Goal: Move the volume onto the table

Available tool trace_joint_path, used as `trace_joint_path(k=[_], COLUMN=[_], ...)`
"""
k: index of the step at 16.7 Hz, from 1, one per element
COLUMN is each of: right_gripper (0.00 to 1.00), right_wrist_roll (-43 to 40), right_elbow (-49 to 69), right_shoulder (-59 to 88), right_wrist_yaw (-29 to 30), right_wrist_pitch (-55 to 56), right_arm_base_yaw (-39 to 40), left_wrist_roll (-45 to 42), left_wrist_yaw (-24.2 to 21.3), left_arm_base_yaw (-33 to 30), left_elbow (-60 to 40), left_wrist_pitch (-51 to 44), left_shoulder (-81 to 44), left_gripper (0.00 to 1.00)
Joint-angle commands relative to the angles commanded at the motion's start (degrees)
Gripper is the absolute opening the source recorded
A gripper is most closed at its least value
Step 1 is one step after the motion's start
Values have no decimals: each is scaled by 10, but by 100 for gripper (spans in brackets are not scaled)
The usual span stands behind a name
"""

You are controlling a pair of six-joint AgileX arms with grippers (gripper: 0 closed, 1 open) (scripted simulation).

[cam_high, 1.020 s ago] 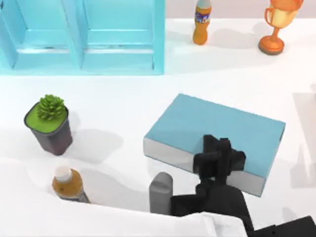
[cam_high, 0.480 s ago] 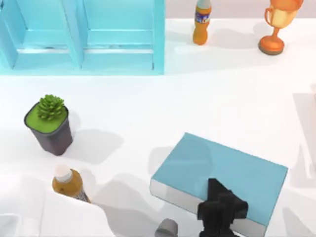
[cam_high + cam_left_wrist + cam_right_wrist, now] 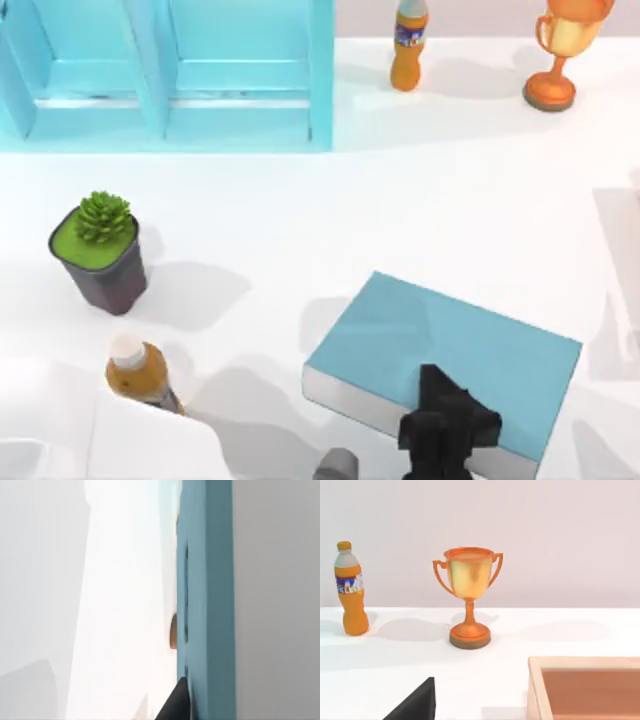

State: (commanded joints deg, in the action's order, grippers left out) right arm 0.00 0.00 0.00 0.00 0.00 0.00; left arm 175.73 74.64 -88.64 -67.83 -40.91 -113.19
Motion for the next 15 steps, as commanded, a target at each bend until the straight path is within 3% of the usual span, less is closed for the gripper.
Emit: trace_joint_path(k=[6,15], right_gripper=[100,100], right_wrist_roll=[0,0], right_elbow=[0,0], right_shoulder=[0,0], right_wrist_yaw=[0,0], right_wrist_pitch=[0,0], right_arm_base_yaw=[0,0], left_wrist_roll=[9,7], left_wrist_yaw=[0,0], left_arm_base_yaw=[-2,-1], left_elbow=[-1,24], left_wrist_pitch=[-9,55], left_shoulder=[-2,-38], left_gripper=[0,0])
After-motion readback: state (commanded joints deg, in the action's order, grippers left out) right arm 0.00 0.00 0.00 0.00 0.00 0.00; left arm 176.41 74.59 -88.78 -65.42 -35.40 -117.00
